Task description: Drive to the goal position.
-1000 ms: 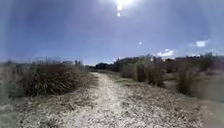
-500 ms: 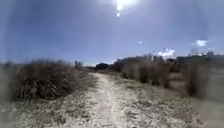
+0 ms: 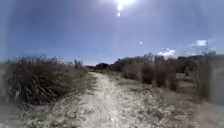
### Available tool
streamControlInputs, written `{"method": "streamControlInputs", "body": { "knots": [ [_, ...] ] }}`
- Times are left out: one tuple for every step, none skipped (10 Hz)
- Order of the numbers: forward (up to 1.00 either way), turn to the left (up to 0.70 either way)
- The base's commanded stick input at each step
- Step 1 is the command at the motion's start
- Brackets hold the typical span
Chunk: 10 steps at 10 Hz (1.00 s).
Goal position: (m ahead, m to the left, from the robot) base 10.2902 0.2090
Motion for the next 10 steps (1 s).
{"method": "streamControlInputs", "body": {
  "knots": [
    [0.70,0.00],
    [0.70,0.00],
    [0.70,0.00],
    [0.70,0.00],
    [0.70,0.00],
    [0.70,0.34],
    [0.70,0.27],
    [0.70,0.18],
    [0.70,0.10],
    [0.70,0.02]
  ]
}}
